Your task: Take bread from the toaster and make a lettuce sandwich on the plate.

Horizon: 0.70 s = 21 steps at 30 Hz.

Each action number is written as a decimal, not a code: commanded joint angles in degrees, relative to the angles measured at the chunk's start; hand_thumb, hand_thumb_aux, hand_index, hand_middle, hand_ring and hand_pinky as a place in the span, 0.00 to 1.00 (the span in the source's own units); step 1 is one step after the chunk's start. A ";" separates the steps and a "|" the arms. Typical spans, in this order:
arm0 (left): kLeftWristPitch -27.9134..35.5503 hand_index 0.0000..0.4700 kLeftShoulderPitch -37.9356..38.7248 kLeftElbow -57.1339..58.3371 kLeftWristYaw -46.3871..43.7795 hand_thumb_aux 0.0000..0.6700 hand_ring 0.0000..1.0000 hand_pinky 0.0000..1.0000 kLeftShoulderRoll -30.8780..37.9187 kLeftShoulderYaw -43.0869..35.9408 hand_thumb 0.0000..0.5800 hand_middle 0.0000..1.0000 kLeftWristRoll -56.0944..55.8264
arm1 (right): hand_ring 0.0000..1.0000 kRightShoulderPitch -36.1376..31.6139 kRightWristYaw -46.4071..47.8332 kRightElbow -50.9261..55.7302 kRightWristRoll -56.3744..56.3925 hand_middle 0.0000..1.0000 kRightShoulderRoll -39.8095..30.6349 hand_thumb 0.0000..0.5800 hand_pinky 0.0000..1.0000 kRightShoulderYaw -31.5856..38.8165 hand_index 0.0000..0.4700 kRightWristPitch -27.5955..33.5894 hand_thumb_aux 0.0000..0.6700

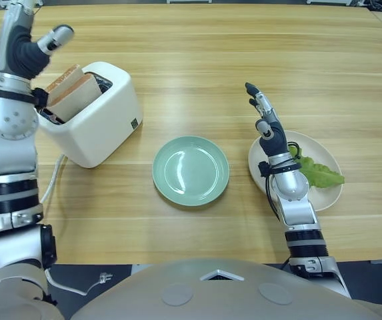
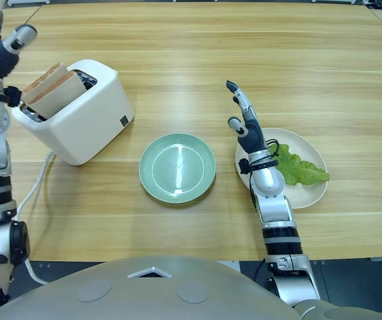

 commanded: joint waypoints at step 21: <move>8.28 0.69 -2.94 20.17 -9.37 0.69 0.00 0.00 9.38 -12.59 0.91 0.00 5.27 | 0.00 4.45 -1.98 -5.05 -5.16 0.00 -1.27 0.00 0.00 0.69 0.00 -0.29 0.00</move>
